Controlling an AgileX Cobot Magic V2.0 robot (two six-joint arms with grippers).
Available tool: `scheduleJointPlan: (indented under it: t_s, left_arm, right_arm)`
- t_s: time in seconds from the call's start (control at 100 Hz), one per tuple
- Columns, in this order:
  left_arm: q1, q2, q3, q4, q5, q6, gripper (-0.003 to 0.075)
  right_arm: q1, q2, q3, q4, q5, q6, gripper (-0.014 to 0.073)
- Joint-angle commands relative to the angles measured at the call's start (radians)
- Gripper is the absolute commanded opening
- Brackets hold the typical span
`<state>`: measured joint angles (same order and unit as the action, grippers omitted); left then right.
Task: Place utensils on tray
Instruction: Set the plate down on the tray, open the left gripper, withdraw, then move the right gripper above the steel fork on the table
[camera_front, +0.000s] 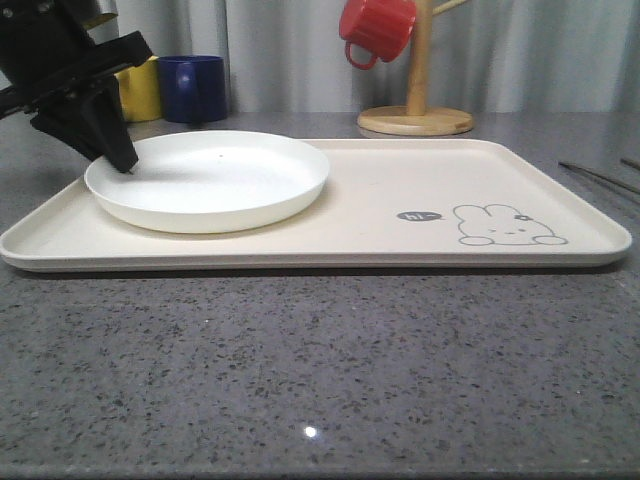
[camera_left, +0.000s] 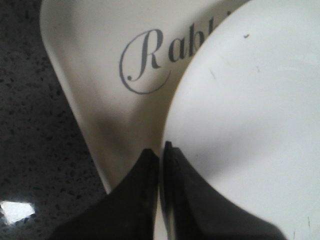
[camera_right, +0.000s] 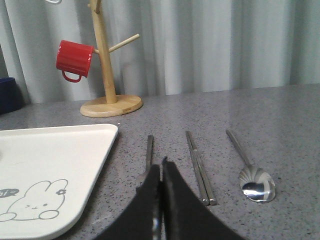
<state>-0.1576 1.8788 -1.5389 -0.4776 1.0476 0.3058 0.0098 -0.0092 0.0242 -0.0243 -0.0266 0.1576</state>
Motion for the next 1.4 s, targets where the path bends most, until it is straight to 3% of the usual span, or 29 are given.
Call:
scheduleJointPlan:
  t_s: [0.0,0.12,0.19,0.64,0.98,1.22,1.39]
  left_arm:
    - [-0.007,-0.046,-0.035,-0.035,-0.012,-0.007,0.014]
    - [-0.007,-0.046,-0.035,-0.035,-0.016,-0.007,0.0274]
    - [-0.007,-0.046,-0.035,-0.041,-0.032,-0.007,0.0314]
    - [-0.005,-0.242,0.006,-0.087,-0.272,-0.004,0.0318]
    - [0.033,-0.601,0.364,-0.039,-0.577,-0.004,0.0318]
    - [0.159,-0.848,0.618,-0.039,-0.66,-0.004,0.0316]
    - [0.173,-1.043,0.807,-0.039,-0.751,-0.004,0.0316]
  right_arm:
    - [-0.004,-0.015,0.003,0.002,-0.083,-0.005,-0.0069]
    - [-0.004,-0.015,0.003,0.002,-0.083,-0.005,-0.0069]
    - [-0.004,-0.015,0.003,0.002,-0.083,-0.005,-0.0069]
    - [-0.004,-0.015,0.003,0.002,-0.083,-0.005,-0.0069]
    - [-0.004,-0.015,0.003,0.002,-0.083,-0.005,-0.0069]
    - [-0.004,-0.015,0.003,0.002,-0.083,-0.005,-0.0069]
    - [-0.004,-0.015,0.003,0.002,-0.083,-0.005,-0.0069]
